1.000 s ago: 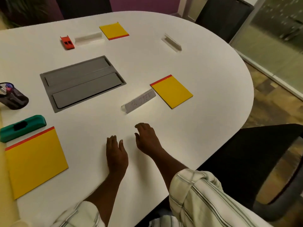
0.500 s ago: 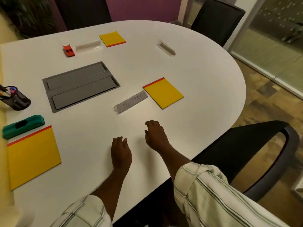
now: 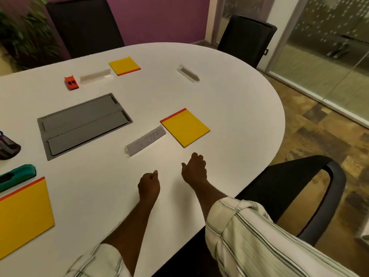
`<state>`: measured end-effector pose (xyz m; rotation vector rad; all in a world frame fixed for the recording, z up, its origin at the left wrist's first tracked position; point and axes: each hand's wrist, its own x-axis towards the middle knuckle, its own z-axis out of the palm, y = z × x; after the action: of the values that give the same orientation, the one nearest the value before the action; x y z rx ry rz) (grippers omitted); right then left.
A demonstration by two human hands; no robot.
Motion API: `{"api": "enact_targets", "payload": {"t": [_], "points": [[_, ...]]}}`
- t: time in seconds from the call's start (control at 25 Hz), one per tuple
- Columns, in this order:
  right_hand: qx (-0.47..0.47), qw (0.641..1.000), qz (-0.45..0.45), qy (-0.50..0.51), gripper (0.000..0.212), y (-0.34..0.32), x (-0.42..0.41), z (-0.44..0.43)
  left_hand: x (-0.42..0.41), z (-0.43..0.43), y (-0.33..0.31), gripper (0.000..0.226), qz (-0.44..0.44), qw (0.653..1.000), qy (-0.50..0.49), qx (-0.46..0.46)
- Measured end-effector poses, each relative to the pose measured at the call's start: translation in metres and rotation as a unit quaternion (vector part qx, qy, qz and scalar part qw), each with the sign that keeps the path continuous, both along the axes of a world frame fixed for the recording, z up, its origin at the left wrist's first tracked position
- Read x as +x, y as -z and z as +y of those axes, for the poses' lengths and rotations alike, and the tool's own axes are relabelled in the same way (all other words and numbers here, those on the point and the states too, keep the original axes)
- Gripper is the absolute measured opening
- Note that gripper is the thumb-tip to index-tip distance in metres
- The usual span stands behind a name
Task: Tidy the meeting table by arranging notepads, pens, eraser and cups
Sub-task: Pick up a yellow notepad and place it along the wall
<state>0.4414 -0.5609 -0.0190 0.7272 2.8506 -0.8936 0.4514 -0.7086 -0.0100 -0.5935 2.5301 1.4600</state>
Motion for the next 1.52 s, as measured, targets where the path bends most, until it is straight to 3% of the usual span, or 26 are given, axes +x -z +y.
{"api": "enact_targets", "payload": {"t": [0.36, 0.56, 0.72, 1.04, 1.24, 1.52], "points": [[-0.018, 0.998, -0.018, 0.058, 0.059, 0.02, -0.063, 0.058, -0.133, 0.042, 0.021, 0.039, -0.138, 0.983, 0.047, 0.108], [-0.005, 0.999, -0.01, 0.048, 0.059, 0.026, -0.126, 0.087, -0.182, 0.075, 0.036, 0.061, -0.118, 0.983, 0.136, 0.045], [-0.016, 0.997, 0.008, 0.07, 0.056, 0.035, -0.179, 0.111, -0.22, 0.093, 0.051, 0.068, -0.116, 0.986, 0.113, 0.034], [-0.011, 0.996, -0.049, 0.07, 0.066, 0.066, -0.229, 0.137, -0.237, 0.117, 0.071, 0.056, -0.224, 0.969, 0.104, 0.021], [0.032, 0.997, -0.056, 0.046, 0.056, 0.076, -0.237, 0.151, -0.232, 0.126, 0.073, 0.039, -0.207, 0.976, 0.066, 0.034], [-0.026, 0.986, -0.13, 0.098, 0.059, 0.081, -0.241, 0.167, -0.237, 0.122, 0.076, 0.055, -0.207, 0.964, 0.135, -0.1]]}}
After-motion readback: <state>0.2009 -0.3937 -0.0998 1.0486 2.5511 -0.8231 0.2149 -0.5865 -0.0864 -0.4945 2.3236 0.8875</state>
